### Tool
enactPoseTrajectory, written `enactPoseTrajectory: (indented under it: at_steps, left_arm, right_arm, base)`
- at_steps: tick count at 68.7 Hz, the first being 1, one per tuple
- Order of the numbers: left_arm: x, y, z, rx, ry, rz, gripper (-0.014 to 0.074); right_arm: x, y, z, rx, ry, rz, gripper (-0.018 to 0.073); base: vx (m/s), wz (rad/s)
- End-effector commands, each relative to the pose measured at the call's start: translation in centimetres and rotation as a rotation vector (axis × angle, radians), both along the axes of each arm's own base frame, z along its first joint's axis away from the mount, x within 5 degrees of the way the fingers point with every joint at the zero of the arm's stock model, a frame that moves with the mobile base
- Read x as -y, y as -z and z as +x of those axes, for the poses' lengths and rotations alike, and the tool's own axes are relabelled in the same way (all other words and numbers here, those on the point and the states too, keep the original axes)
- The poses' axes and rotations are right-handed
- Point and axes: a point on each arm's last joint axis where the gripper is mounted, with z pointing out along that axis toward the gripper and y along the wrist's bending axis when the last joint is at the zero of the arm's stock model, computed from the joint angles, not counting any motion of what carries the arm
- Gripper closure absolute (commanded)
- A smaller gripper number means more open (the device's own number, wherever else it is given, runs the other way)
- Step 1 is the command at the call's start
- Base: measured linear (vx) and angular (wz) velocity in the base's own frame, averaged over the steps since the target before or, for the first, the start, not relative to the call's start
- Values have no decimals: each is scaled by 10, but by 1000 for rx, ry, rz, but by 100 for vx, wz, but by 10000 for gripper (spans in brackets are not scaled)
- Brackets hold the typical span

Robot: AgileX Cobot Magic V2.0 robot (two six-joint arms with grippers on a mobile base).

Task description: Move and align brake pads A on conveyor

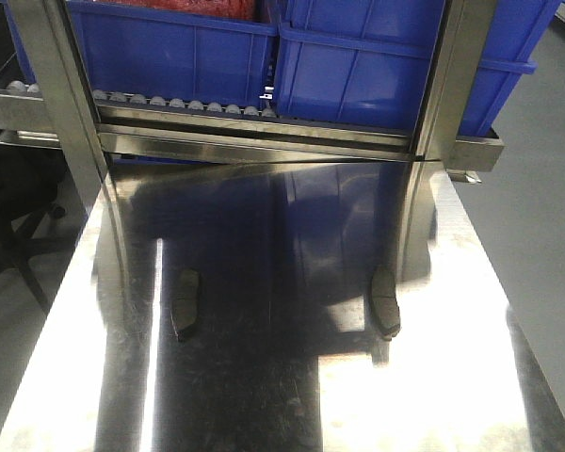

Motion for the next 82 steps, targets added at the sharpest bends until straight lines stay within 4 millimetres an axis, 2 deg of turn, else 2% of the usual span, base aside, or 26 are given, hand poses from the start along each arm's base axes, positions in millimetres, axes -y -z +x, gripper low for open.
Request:
enactPoseTrajectory:
  at_steps: [1,8,18,30,41,58,68,82]
  left_arm:
    - [6,-9,27,-51,1,-3,171]
    - [11,3,58,-182,11,38,174]
    - [19,33,100,-390,9,63,174]
    - [30,62,132,-506,24,78,174]
    - [61,74,154,-550,104,89,174]
    - [123,96,185,-627,157,75,167]
    - [139,113,202,-702,115,58,128]
    - [147,125,218,-746,87,55,41]
  right_arm:
    - [0,-14,2,83,0,-12,34]
    - [0,-14,2,83,0,-12,34]
    - [0,-14,2,83,0,-12,34]
    - [0,-14,2,83,0,-12,34]
    - [0,-14,2,83,0,-12,34]
    - [0,-14,2,83,0,-12,34]
    - [0,-14,2,83,0,-12,34]
    - [0,-14,2,83,0,-12,34]
  base:
    - [0,0]
    - [0,0]
    - [0,0]
    - [0,0]
    - [0,0]
    - [0,0]
    - [0,0]
    - [0,0]
